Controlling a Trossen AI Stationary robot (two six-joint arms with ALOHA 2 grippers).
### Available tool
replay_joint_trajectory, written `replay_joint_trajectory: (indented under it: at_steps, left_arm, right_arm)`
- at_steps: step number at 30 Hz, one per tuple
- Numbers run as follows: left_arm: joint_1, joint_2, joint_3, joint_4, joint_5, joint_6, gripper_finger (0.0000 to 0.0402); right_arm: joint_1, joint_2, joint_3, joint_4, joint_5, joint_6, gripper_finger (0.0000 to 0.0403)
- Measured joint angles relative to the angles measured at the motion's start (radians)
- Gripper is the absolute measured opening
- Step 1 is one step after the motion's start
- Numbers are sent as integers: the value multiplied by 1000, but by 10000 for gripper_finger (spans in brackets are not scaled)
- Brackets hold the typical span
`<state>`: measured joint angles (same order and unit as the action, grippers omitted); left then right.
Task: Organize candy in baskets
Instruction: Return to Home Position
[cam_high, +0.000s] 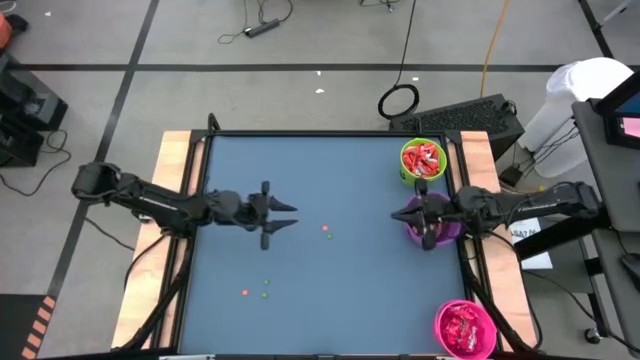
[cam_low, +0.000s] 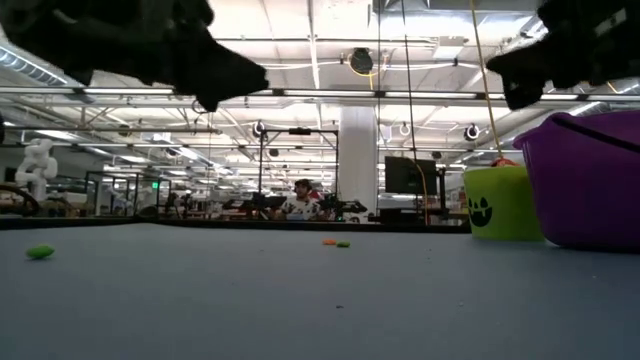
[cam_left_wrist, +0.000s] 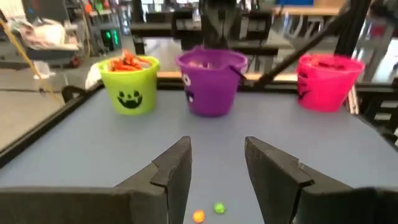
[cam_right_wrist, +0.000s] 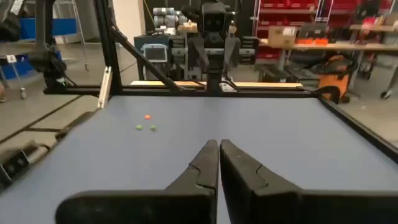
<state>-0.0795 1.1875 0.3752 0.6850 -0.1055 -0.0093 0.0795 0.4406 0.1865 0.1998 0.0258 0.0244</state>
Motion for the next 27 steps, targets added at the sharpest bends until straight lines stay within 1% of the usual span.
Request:
replay_joint_trajectory:
  at_steps: [2,4,6,8,12,18,22,27]
  left_arm:
    - [2,-72,-59,18,-13,-11,157]
    - [2,-126,-92,27,-45,-12,157]
    - [2,-195,-136,7,-92,-12,157]
    - [2,-243,-160,12,-110,-11,157]
    - [2,-345,-225,14,-119,-12,157]
    - [2,-504,-355,10,-201,-33,157]
    - [1,-594,-368,-59,-203,-63,157]
    - [1,-671,-368,-130,-192,-64,157]
  right_arm:
    - [0,-36,-54,32,19,-3,6]
    - [0,-79,-89,49,54,11,6]
    - [0,-96,-115,65,80,18,6]
    - [0,-123,-131,66,80,19,6]
    - [0,-141,-132,65,87,15,6]
    - [0,-159,-133,58,95,-3,6]
    - [1,-173,-133,52,110,-6,6]
    - [1,-186,-133,-13,106,8,6]
